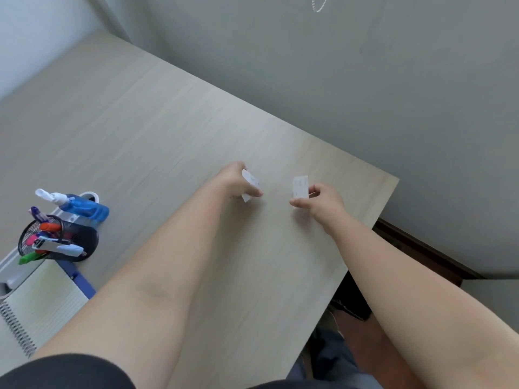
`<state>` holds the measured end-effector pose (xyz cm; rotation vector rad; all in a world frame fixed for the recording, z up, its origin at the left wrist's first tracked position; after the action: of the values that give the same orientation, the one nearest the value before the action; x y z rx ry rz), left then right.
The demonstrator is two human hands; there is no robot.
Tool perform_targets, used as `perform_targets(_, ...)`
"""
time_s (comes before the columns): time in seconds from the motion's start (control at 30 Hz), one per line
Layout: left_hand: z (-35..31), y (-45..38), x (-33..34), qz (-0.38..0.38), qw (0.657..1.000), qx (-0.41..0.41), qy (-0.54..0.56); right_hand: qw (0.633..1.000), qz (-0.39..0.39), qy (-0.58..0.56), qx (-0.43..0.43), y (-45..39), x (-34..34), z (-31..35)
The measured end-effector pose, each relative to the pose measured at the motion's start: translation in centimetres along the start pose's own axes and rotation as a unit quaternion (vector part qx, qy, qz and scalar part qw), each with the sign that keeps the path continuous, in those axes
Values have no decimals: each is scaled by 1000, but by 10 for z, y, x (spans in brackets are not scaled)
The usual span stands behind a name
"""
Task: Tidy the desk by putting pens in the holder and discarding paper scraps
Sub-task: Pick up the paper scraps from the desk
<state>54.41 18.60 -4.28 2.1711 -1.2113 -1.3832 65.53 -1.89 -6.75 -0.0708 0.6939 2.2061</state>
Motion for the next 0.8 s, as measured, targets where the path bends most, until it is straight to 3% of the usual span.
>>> perform_targets(0.07, -2, 17, 29, 50, 994, 2, 98, 999, -4, -45, -3, 9, -24, -8)
perform_targets(0.17, -17, 45, 87, 98, 982, 20, 161, 995, -49, -91, -11, 21, -71, -27)
perform_targets(0.3, -58, 79, 173, 138, 978, 70, 137, 981, -154, -112, 46, 42, -143, -77)
perform_targets(0.47, -107, 113, 261, 188, 966, 177, 4, 972, -171, -84, 133, 64, -207, -152)
perform_targets(0.67, -107, 104, 325, 229, 960, 115, -110, 970, -142, -56, 187, 71, -224, -220)
perform_targets(0.8, -93, 77, 345, 182, 979, 49, -80, 968, -102, -66, 218, 65, -213, -254)
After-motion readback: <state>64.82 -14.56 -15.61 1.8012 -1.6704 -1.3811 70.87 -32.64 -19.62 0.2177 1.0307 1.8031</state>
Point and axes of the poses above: each hand's wrist, its own y-axis away from the middle knuckle, its own x-axis out of the palm, z = x × y, the point moved 6 cm from there along -y, towards the middle knuckle, and after that the axes turned 4 degrees about -x, right-handed, at the moved point
